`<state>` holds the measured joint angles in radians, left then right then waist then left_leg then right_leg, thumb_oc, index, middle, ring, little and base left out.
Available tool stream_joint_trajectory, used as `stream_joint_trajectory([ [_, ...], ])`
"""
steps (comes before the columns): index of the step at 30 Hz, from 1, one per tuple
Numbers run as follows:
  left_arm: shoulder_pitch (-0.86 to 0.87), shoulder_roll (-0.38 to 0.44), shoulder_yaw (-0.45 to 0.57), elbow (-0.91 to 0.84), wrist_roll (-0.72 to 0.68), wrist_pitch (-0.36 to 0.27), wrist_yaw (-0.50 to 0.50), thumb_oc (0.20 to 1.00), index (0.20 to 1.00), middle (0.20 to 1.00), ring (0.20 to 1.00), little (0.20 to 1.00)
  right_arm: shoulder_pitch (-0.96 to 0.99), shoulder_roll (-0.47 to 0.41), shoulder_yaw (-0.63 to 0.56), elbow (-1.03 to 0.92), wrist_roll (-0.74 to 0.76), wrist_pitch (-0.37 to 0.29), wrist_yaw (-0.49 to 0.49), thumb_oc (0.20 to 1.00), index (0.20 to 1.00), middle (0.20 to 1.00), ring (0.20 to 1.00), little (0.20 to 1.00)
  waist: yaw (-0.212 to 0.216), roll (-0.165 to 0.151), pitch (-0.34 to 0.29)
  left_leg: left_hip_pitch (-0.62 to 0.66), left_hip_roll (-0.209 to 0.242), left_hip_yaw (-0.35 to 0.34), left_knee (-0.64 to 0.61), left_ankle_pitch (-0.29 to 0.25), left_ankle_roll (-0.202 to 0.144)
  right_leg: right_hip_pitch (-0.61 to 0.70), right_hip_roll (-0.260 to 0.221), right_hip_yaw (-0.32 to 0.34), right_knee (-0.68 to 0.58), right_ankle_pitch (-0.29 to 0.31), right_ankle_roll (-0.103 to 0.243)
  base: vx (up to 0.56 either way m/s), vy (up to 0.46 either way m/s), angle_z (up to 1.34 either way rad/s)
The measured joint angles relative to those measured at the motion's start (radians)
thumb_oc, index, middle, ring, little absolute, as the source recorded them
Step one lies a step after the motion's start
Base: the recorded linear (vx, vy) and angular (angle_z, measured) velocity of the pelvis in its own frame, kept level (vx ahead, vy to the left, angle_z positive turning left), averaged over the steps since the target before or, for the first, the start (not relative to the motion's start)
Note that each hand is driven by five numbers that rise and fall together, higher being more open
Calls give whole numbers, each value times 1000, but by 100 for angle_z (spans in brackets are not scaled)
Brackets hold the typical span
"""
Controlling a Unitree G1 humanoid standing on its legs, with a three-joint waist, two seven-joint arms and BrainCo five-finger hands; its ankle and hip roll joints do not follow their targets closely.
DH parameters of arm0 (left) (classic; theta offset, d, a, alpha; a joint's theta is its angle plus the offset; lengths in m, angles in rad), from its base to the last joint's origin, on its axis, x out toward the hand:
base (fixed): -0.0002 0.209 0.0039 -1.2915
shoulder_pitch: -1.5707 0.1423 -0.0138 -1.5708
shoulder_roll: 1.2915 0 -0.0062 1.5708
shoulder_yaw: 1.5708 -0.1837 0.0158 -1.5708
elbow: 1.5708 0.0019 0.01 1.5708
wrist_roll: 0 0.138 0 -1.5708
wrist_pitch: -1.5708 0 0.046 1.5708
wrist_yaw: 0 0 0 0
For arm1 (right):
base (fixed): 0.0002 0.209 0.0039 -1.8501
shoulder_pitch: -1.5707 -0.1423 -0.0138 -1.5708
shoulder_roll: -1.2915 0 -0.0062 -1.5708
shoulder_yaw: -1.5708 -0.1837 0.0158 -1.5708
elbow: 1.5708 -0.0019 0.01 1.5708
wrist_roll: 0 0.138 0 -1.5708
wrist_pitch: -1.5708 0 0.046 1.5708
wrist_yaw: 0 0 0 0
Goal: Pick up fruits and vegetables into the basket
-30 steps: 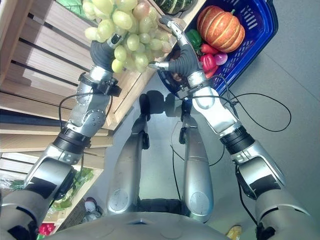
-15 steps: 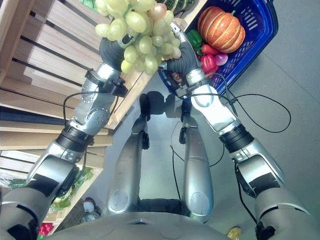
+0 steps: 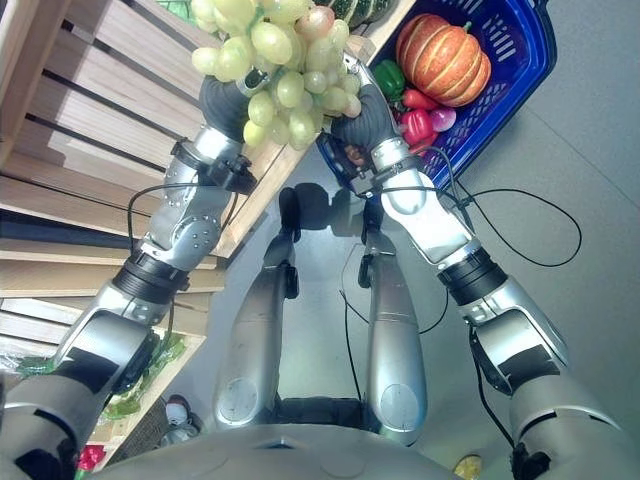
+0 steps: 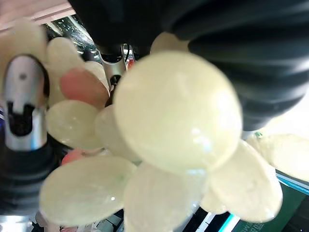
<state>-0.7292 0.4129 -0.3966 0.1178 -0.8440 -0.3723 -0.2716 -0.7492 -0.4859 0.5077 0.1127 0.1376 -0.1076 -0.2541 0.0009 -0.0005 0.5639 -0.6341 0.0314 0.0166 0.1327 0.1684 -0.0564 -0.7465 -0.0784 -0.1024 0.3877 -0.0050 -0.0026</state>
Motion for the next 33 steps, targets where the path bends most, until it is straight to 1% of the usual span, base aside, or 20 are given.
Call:
stream_joint_trajectory([
  [16, 0, -23, 0, -19, -11, 0, 0, 200, 200, 200, 200, 200, 0, 20, 0, 0, 0, 0, -4, 200, 200, 200, 200, 200, 0, 0, 0, 0, -1, -1, 0, 1, 0, 0, -1, -1, 0, 0, 0, 0, 0, 0],
  [19, 0, -24, 0, -22, -9, 0, 18, 200, 200, 200, 200, 200, 0, 22, 0, 0, 0, 1, -5, 200, 200, 200, 200, 200, 0, 0, 0, 0, -1, -2, 0, 1, 0, 1, -1, -1, 0, 0, 0, 0, 0, 0],
  [20, 0, -25, 0, -24, -8, 0, 32, 517, 517, 517, 517, 517, 0, 22, 0, 0, 0, 1, -6, 200, 200, 200, 200, 200, 1, 0, 0, 0, -1, -2, 0, 1, 0, 0, -1, -1, 0, 0, 0, 0, 0, 0],
  [21, 0, -25, 0, -24, -2, 0, 51, 925, 925, 925, 925, 925, 0, 23, 0, 0, 0, 1, -6, 200, 200, 200, 200, 200, 1, 0, 0, 0, -1, -2, 0, 1, 0, 0, -1, -1, 0, 0, 0, 0, 0, 0],
  [22, 0, -25, 0, -24, 0, -1, 69, 1000, 1000, 1000, 1000, 1000, 0, 23, 0, 0, 0, 1, -6, 200, 200, 200, 200, 200, 1, 0, 0, 0, -1, -2, 0, 1, 0, 0, -1, -1, 0, 0, 0, 0, 0, 0],
  [30, 10, -27, 1, -24, 21, -1, 202, 1000, 1000, 1000, 1000, 1000, 1, 26, -1, 0, 0, 1, -15, 200, 200, 200, 200, 200, 5, 0, 0, 0, -1, -4, 0, 1, 0, 0, -1, -2, 1, 0, 0, 0, 0, 0],
  [33, 21, -30, 3, -24, 22, -1, 229, 1000, 1000, 1000, 1000, 1000, 1, 29, -2, 0, 0, 0, -22, 200, 200, 200, 200, 200, 8, 0, 0, 0, -1, -6, 0, 1, 0, 1, -1, -3, 1, 0, 0, 0, 0, 0],
])
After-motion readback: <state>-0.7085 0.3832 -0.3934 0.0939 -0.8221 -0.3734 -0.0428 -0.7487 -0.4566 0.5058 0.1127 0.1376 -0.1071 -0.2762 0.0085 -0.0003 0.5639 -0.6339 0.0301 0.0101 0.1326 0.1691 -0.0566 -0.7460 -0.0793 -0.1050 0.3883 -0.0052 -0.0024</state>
